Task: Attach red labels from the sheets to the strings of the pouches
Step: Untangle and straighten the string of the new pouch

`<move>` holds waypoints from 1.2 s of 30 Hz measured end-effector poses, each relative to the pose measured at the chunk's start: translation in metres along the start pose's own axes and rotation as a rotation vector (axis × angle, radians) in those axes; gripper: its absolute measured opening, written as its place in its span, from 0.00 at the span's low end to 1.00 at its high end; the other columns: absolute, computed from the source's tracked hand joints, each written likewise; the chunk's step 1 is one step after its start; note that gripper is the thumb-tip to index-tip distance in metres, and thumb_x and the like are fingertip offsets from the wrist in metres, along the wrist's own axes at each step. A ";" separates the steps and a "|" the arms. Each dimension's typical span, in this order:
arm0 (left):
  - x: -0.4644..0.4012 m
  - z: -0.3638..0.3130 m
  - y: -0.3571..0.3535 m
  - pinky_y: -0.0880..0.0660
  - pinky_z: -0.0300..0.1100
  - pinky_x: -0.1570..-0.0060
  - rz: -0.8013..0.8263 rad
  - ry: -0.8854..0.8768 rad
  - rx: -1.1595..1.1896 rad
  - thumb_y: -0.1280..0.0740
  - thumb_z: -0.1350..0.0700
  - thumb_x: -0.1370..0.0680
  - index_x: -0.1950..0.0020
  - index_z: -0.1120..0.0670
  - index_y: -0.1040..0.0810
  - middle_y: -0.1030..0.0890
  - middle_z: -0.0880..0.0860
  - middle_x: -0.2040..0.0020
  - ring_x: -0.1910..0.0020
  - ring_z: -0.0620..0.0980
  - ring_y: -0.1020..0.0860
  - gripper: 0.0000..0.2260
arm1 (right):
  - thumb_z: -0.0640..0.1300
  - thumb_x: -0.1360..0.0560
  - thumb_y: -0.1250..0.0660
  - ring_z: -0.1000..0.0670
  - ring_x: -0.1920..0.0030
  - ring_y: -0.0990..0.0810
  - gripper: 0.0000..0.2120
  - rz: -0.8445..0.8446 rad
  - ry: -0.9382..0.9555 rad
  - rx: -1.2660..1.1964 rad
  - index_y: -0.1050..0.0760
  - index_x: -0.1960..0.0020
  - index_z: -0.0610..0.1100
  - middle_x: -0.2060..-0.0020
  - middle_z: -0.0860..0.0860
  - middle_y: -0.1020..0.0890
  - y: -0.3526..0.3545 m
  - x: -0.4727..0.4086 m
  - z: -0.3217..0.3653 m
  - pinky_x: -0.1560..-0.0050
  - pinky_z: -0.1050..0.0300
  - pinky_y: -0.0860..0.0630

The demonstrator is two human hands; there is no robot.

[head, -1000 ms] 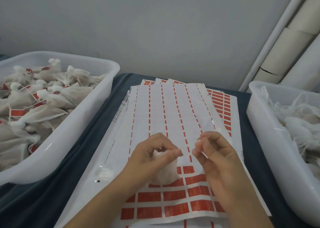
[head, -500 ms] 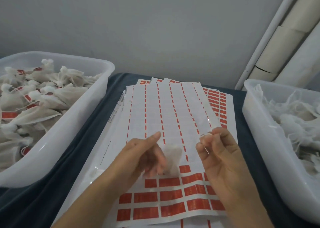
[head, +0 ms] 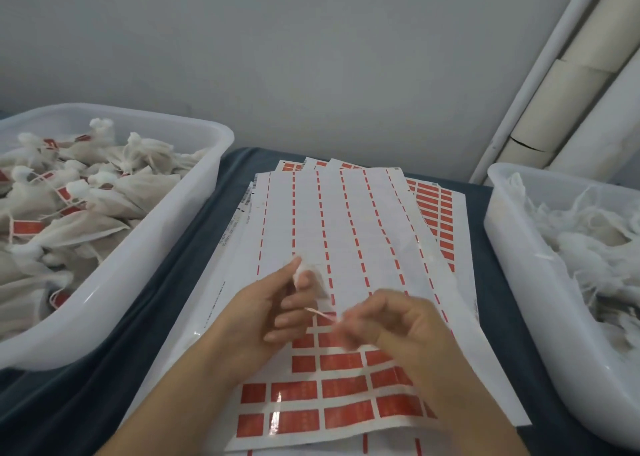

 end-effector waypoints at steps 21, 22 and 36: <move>0.004 0.023 -0.037 0.32 0.32 0.71 0.235 -0.148 -0.881 0.37 0.46 0.25 0.49 0.53 0.23 0.27 0.54 0.64 0.72 0.42 0.32 0.13 | 0.54 0.32 0.36 0.66 0.55 0.22 0.05 -0.423 0.136 0.293 0.29 0.57 0.57 0.60 0.66 0.23 0.020 0.000 -0.012 0.60 0.76 0.27; 0.005 0.023 -0.038 0.32 0.31 0.71 0.239 -0.158 -0.873 0.37 0.46 0.25 0.48 0.52 0.23 0.27 0.52 0.64 0.72 0.42 0.33 0.12 | 0.53 0.32 0.33 0.64 0.56 0.21 0.07 -0.387 0.087 0.235 0.28 0.55 0.55 0.61 0.64 0.22 0.020 -0.002 -0.015 0.61 0.74 0.26; 0.001 0.011 -0.025 0.24 0.43 0.59 0.019 -0.206 -0.744 0.34 0.40 0.31 0.53 0.40 0.18 0.20 0.56 0.64 0.66 0.58 0.26 0.11 | 0.62 0.35 0.40 0.66 0.55 0.22 0.13 -0.127 -0.133 0.170 0.23 0.56 0.59 0.59 0.66 0.20 0.011 -0.003 -0.026 0.61 0.76 0.27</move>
Point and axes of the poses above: each hand's wrist, its own x-axis away from the middle knuckle, its own y-axis out of the back of the hand, z = x × y, the point moved 8 cm from there along -x, towards the middle knuckle
